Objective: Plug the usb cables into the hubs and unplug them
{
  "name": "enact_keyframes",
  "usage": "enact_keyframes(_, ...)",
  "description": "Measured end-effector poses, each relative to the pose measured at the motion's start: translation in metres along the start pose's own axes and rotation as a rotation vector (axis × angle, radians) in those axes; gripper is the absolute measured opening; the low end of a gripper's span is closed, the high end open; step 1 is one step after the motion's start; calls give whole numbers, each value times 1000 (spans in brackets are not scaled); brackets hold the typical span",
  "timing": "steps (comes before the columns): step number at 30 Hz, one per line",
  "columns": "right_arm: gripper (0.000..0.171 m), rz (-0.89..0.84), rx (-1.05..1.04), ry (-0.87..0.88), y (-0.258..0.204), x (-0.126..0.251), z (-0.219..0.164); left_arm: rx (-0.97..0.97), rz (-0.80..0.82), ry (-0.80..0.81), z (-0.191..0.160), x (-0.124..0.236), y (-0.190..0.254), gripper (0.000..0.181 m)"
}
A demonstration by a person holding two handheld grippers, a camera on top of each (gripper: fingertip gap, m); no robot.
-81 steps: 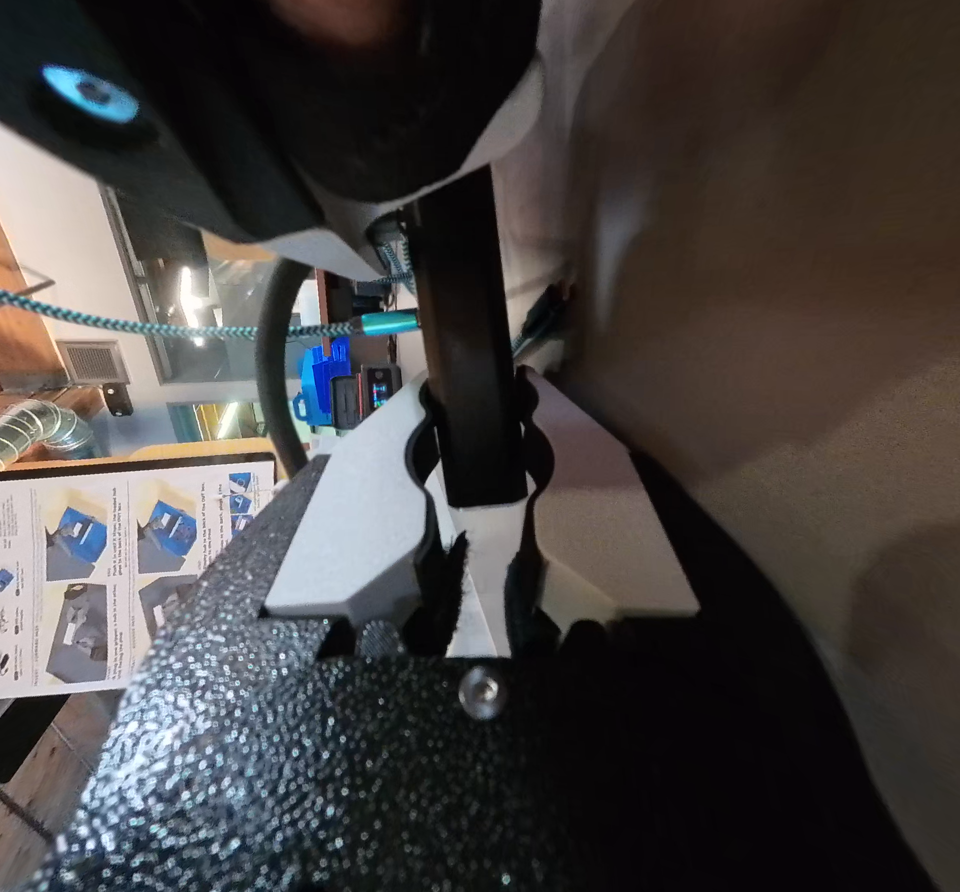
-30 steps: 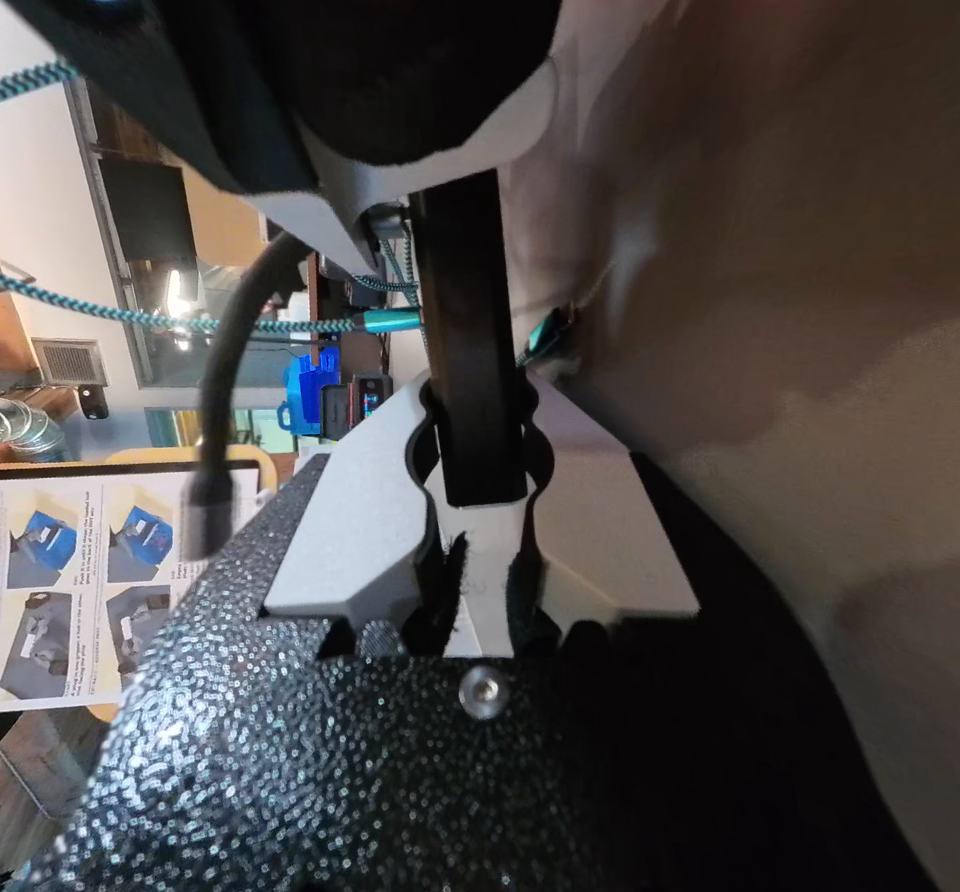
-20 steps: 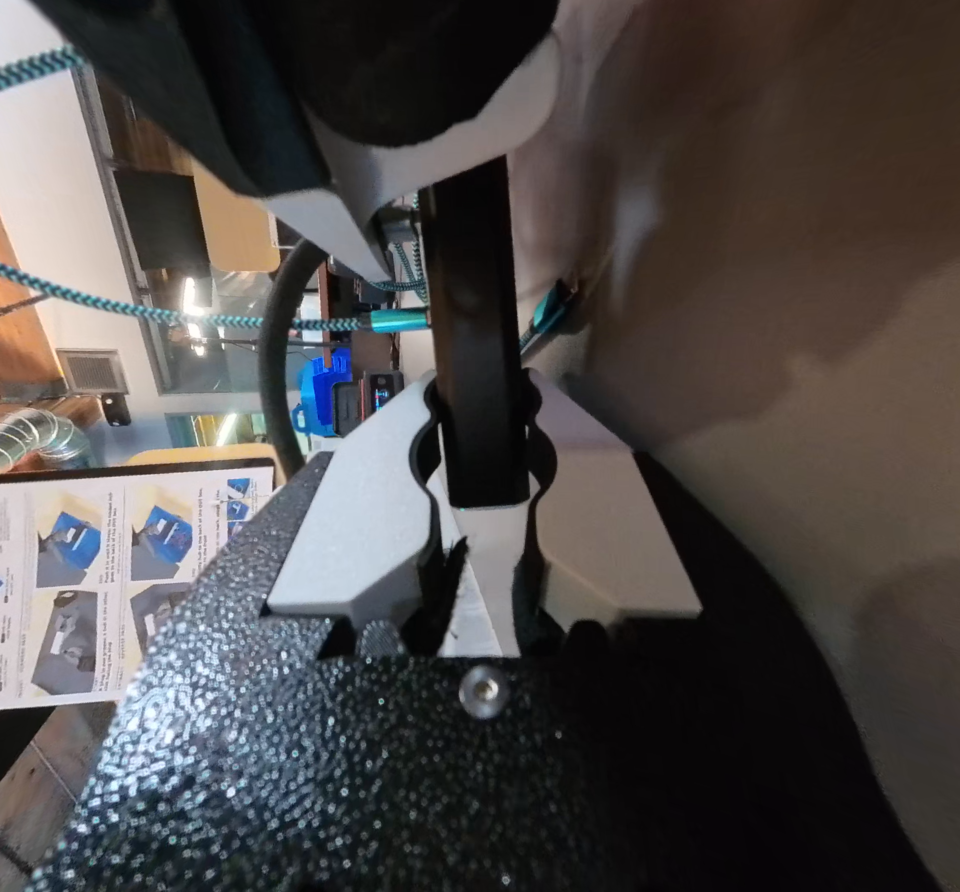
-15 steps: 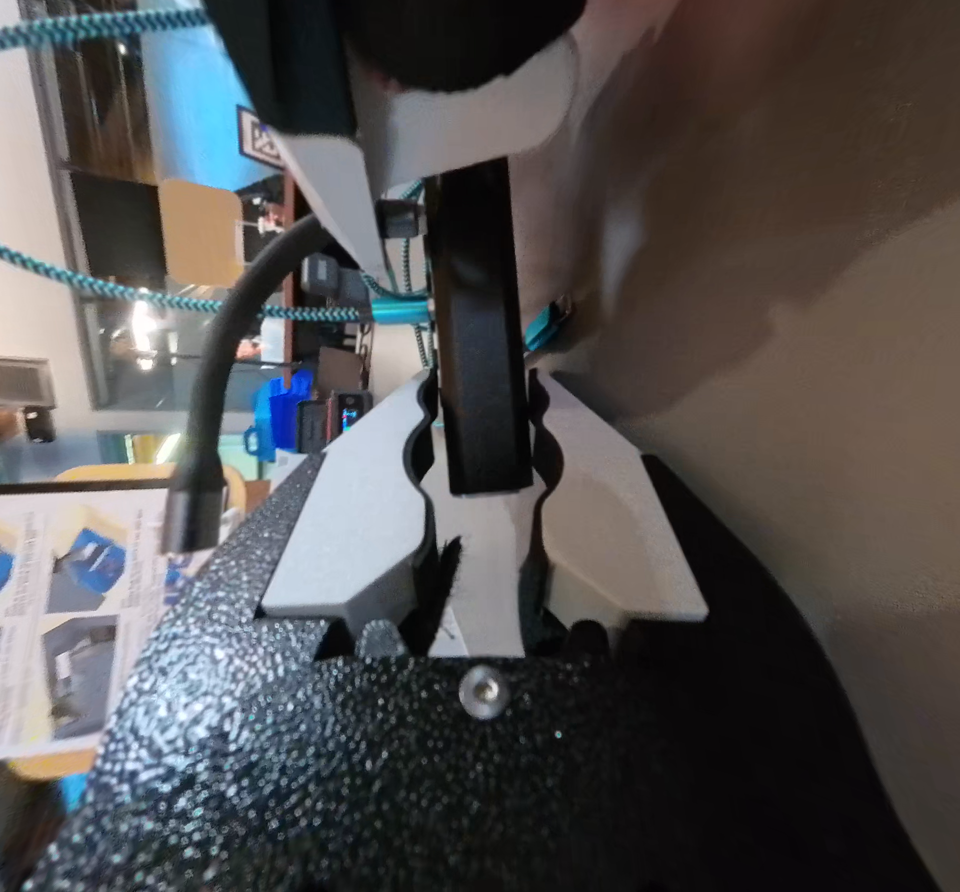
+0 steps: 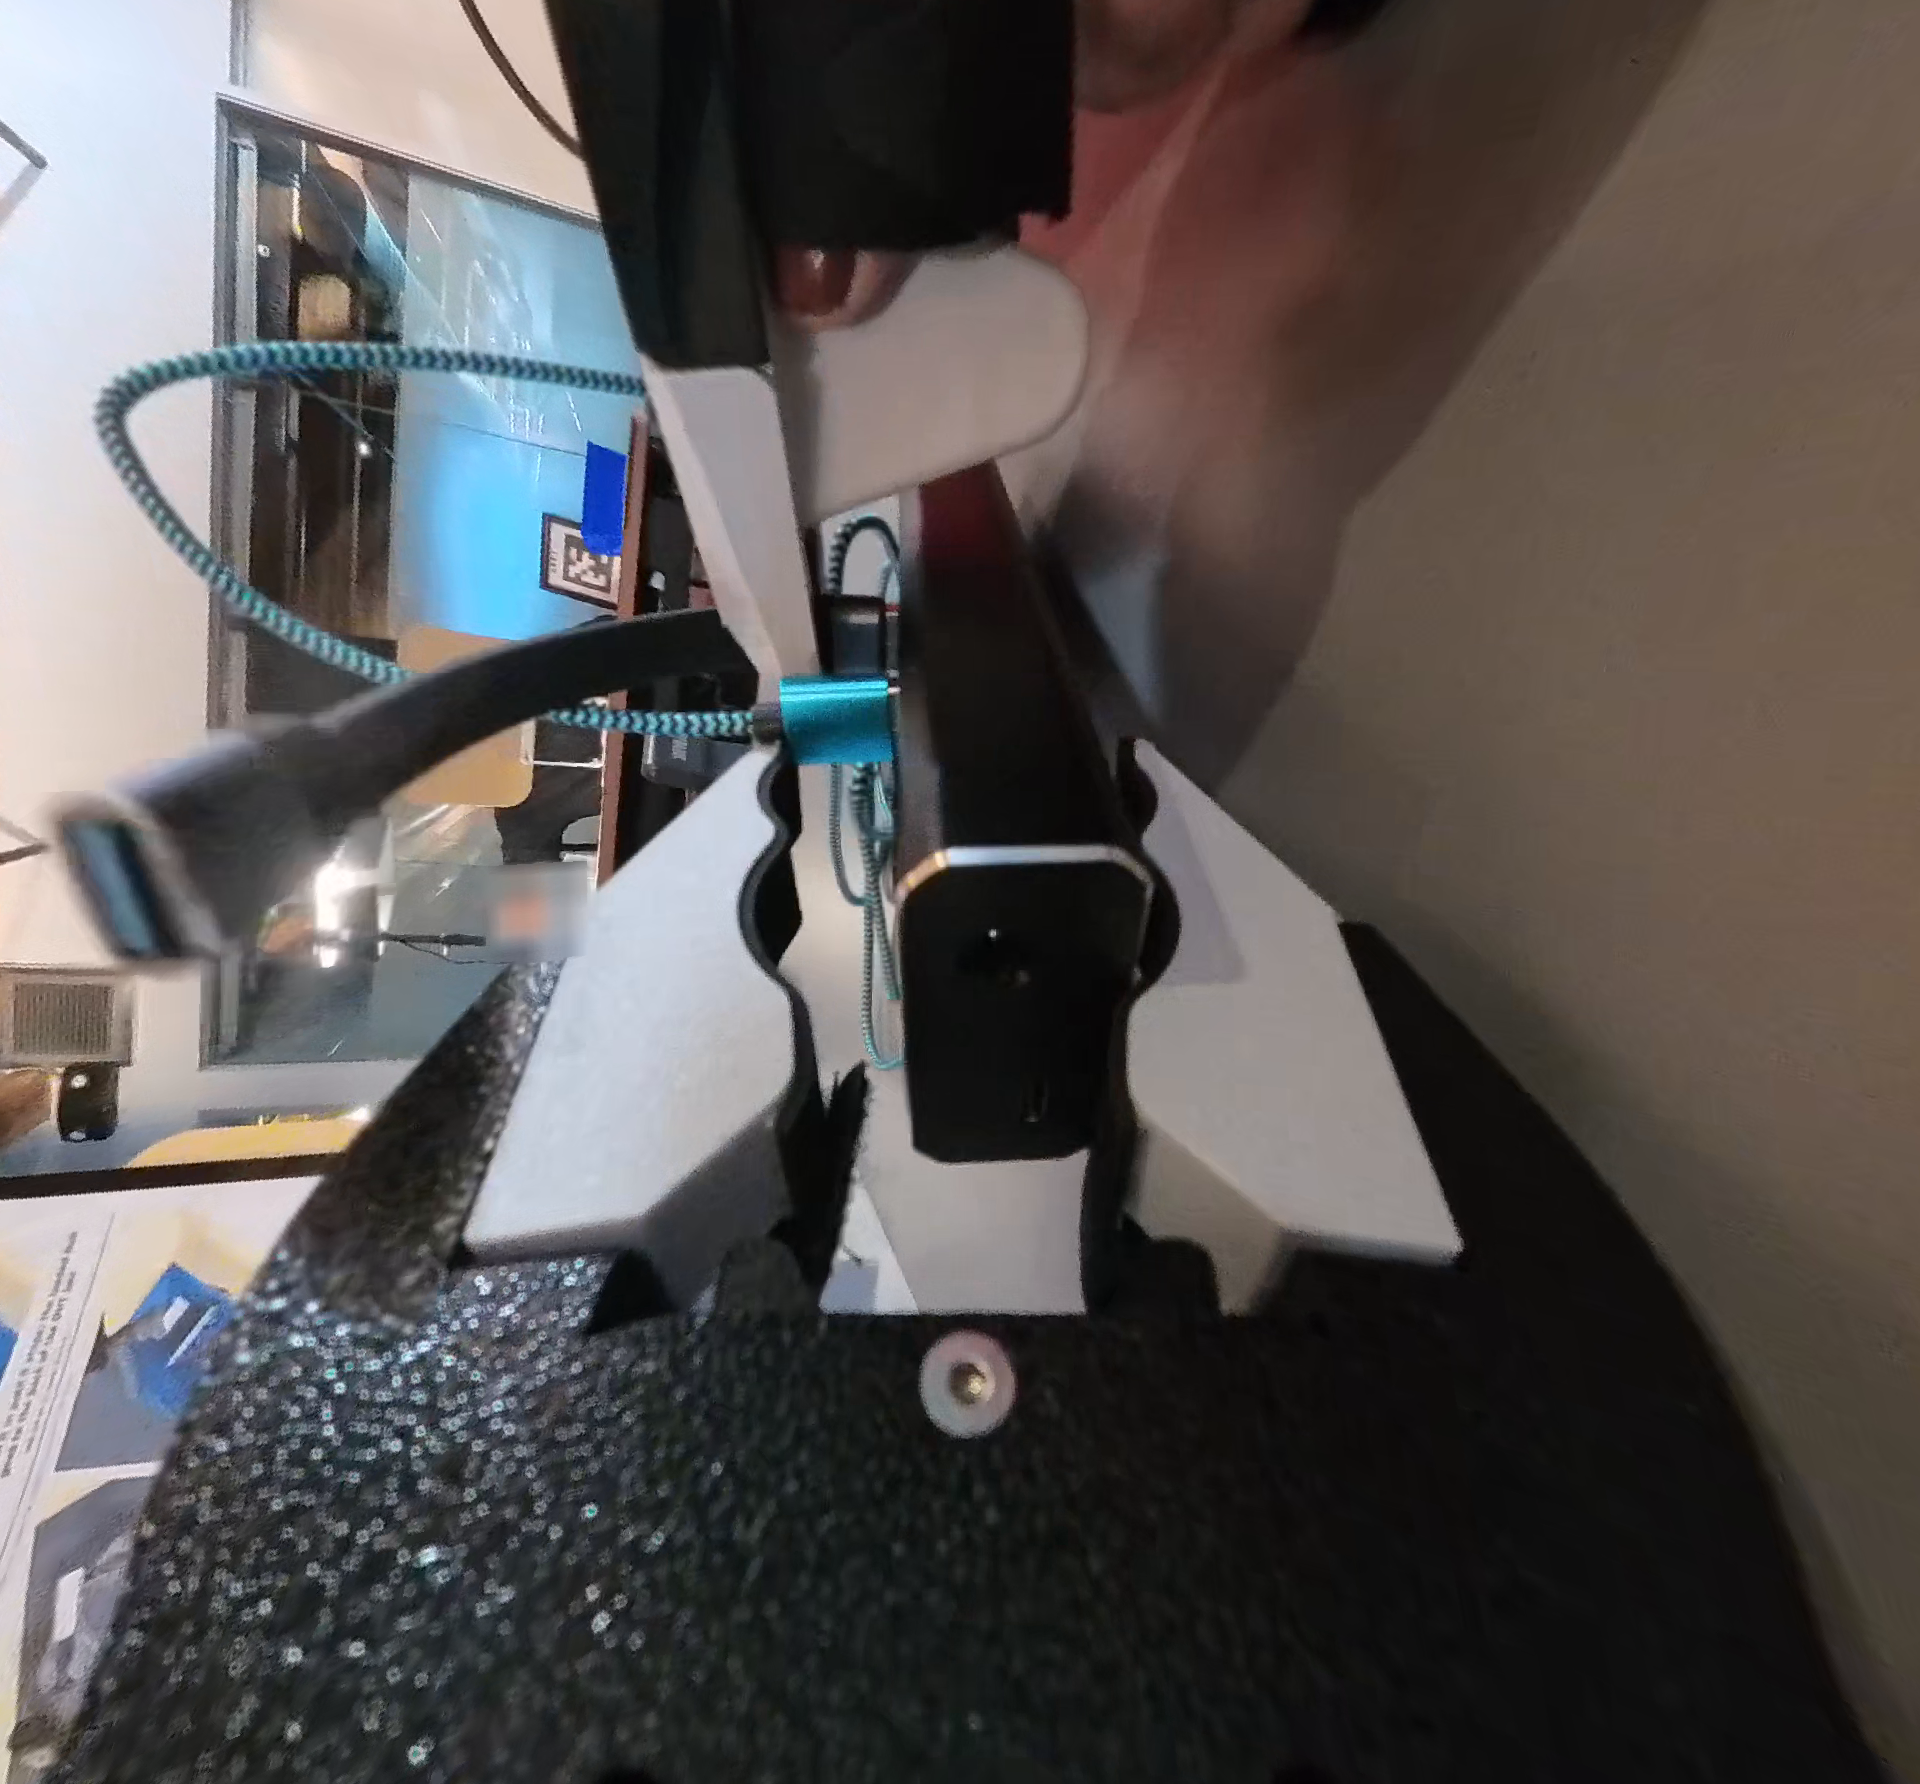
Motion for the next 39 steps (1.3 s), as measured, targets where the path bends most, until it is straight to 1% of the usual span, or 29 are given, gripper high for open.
enact_keyframes(6, 5, 36, -51, 16, 5, 0, 0, 13, 1, -34, -1, -1, 0, 58)
enact_keyframes(7, 5, 32, -50, 15, 5, 0, 0, 17, -5, -46, -1, -1, 0, 55)
enact_keyframes(8, 5, 31, -51, 24, 5, 0, 0, 21, -46, -57, -3, 0, 2, 37)
enact_keyframes(11, 4, 32, -66, 34, 6, 2, 0, 57, -73, -42, -3, 0, 2, 38)
enact_keyframes(15, 4, 40, -81, 31, 7, 2, 0, -22, -51, -22, 1, -1, 5, 38)
enact_keyframes(18, 4, 30, -92, 22, 9, 2, -1, -84, -21, -42, 1, -3, 8, 36)
enact_keyframes(19, 4, 17, -84, 21, 8, 2, -1, -88, -15, -50, 1, -4, 8, 32)
enact_keyframes(24, 3, -114, 31, -2, 2, -1, -1, -91, -6, -70, 1, -6, 9, 32)
enact_keyframes(27, 3, -216, 217, -93, -8, -6, 1, -102, 1, -73, -1, -6, 11, 32)
enact_keyframes(28, 3, -221, 226, -103, -8, -7, 3, -83, -2, -75, -1, -6, 10, 32)
enact_keyframes(31, 2, -167, 43, 1, 1, -6, 1, -41, -7, -76, -2, -7, 9, 32)
enact_keyframes(32, 2, -171, 20, 12, 2, -6, 1, -47, -4, -82, -2, -8, 9, 32)
enact_keyframes(34, 2, -199, 60, 3, 0, -7, 0, -49, -2, -84, -2, -9, 10, 32)
enact_keyframes(36, 2, -232, 159, -28, -6, -9, 0, -33, -8, -73, -5, -8, 10, 32)
enact_keyframes(37, 2, -235, 174, -30, -6, -10, 0, -21, -12, -68, -5, -7, 10, 32)
enact_keyframes(39, 2, -234, 122, -8, -4, -9, 0, -15, -11, -66, -5, -8, 10, 32)
Point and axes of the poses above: each gripper's, where its closed fingertips meet, x back along the fingers, z out of its top, y = z × x across the jaws, the point moved 10 cm from there along x, back along the fingers, and after that the axes turned 9 degrees about z, right-handed, at the moved point
